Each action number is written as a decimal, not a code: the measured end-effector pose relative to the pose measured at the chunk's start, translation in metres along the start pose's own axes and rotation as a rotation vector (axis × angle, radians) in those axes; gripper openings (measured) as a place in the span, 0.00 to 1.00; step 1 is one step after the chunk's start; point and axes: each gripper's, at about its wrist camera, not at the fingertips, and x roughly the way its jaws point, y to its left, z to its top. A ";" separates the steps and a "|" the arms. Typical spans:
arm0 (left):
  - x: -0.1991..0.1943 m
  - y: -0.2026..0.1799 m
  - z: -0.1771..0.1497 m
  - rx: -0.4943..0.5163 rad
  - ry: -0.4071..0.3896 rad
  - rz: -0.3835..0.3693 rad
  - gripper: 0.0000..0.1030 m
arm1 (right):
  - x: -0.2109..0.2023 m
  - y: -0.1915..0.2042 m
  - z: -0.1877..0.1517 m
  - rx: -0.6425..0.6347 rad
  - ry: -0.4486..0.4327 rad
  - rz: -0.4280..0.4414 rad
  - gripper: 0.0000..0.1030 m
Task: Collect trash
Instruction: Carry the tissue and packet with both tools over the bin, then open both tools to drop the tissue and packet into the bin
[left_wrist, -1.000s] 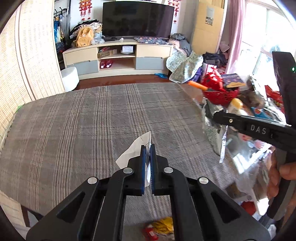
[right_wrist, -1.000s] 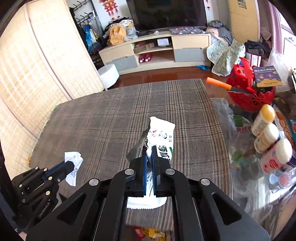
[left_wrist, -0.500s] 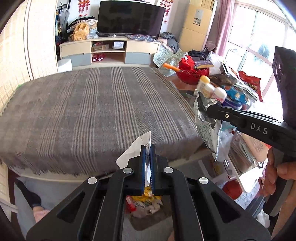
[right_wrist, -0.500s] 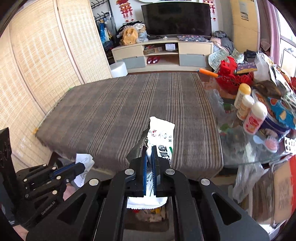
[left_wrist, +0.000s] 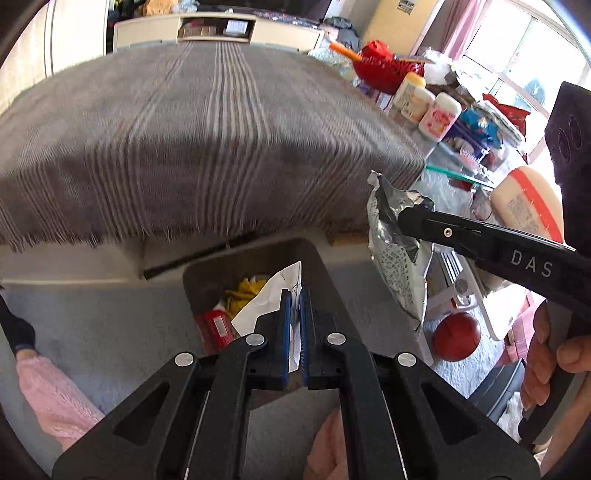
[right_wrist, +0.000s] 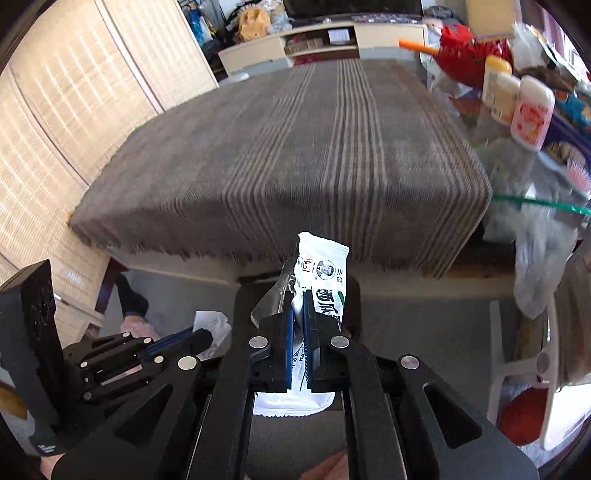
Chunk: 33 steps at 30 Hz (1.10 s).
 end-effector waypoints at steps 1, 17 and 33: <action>0.006 0.002 -0.004 -0.011 0.014 -0.012 0.03 | 0.009 0.000 -0.005 0.002 0.017 -0.003 0.06; 0.099 0.030 -0.034 -0.042 0.199 -0.043 0.03 | 0.115 -0.026 -0.035 0.109 0.219 0.077 0.06; 0.112 0.039 -0.023 -0.047 0.220 -0.003 0.40 | 0.137 -0.039 -0.026 0.187 0.259 0.106 0.39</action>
